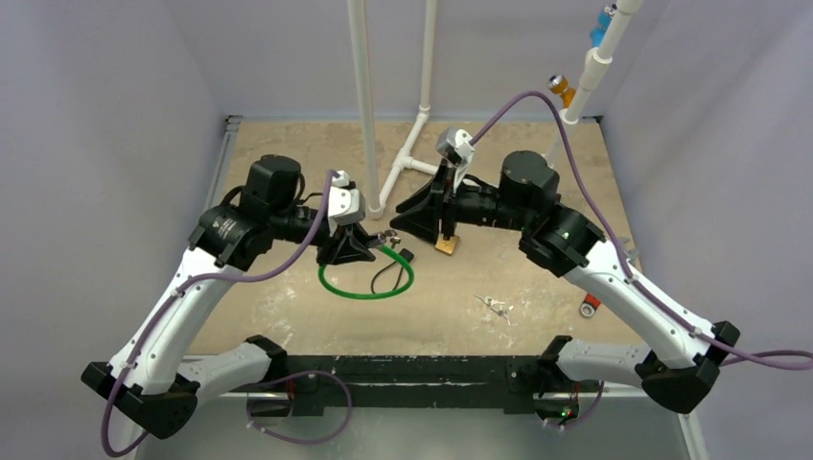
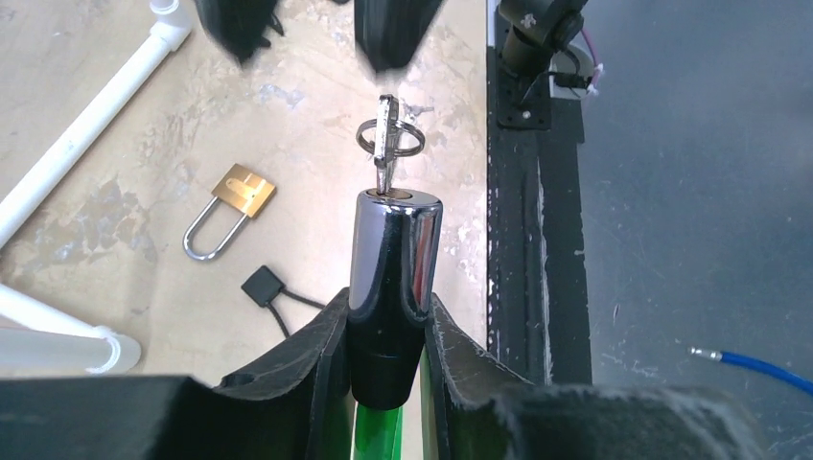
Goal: Unlock with the key
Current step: Unlock the lock.
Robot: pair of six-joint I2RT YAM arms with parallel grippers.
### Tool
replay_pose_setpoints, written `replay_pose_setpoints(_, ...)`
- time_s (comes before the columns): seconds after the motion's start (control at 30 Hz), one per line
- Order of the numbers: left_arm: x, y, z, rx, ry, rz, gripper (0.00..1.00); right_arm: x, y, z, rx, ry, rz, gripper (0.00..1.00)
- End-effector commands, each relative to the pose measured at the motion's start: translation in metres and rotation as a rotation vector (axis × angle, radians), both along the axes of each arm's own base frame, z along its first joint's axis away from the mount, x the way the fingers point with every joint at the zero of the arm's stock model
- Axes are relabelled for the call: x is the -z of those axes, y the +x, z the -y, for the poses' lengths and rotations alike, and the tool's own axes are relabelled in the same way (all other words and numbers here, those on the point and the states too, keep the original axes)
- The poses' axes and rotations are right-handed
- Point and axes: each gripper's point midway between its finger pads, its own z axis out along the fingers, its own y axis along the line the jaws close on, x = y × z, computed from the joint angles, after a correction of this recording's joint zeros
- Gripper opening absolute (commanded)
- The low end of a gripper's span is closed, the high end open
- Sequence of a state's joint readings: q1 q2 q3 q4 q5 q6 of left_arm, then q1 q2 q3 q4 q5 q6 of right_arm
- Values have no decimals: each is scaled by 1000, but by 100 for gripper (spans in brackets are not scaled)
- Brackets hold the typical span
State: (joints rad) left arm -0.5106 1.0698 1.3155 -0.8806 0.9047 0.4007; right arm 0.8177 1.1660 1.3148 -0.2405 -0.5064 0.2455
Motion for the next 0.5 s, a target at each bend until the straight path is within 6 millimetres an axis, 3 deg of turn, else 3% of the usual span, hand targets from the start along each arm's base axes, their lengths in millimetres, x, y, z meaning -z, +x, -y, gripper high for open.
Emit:
replay_pose_setpoints(0.0, -22, -7, -10, 37, -5, 162, 0, -41, -6, 13, 15, 62, 105, 33)
replay_pose_setpoints(0.47, -31, -2, -14, 7, 8, 213, 0, -28, -21, 2, -101, 61, 63, 33)
